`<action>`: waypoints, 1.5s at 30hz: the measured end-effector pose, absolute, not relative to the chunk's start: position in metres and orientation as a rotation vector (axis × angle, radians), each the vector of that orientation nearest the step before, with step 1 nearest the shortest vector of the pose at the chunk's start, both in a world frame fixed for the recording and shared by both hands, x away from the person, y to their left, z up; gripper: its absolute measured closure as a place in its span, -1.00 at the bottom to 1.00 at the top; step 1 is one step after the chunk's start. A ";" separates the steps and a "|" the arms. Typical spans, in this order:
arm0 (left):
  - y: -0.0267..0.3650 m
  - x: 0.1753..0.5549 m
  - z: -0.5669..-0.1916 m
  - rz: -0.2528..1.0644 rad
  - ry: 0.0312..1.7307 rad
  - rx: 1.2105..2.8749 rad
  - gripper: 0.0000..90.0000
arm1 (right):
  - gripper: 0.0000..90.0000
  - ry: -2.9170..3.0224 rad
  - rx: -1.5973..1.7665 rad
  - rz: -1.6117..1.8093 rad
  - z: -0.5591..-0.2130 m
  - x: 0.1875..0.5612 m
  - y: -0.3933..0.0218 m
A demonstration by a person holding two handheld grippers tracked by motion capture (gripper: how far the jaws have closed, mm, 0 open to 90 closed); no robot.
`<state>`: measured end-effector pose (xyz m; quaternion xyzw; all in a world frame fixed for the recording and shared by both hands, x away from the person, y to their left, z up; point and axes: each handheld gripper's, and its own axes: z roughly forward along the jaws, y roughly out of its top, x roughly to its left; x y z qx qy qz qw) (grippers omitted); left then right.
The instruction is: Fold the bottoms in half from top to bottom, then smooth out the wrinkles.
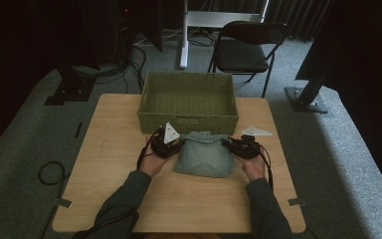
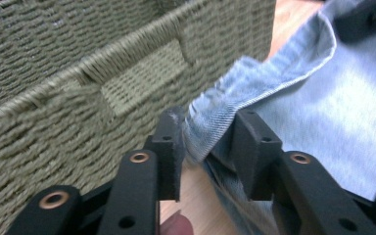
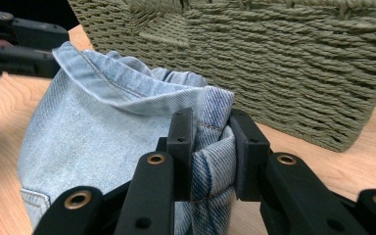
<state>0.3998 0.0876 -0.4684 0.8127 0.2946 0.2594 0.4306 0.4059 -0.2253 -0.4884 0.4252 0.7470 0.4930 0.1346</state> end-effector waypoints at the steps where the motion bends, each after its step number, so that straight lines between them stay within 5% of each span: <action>1: 0.088 0.400 -0.467 0.651 0.734 2.022 0.50 | 0.65 2.164 1.238 1.430 -0.488 0.406 -0.226; 9: 0.092 0.406 -0.465 0.592 0.768 1.992 0.62 | 0.65 2.161 1.245 1.431 -0.489 0.407 -0.226; 13: 0.100 0.413 -0.466 0.492 0.789 1.975 0.97 | 0.64 2.165 1.239 1.434 -0.489 0.408 -0.226; 24: 0.101 0.423 -0.466 0.424 0.830 1.963 0.99 | 0.45 2.135 1.273 1.500 -0.491 0.412 -0.229; 30: 0.099 0.435 -0.469 0.370 0.900 1.954 1.00 | 0.75 2.114 1.318 1.529 -0.492 0.417 -0.233; 45: 0.074 0.455 -0.490 0.482 1.098 2.045 0.88 | 0.75 2.076 1.382 1.280 -0.500 0.435 -0.219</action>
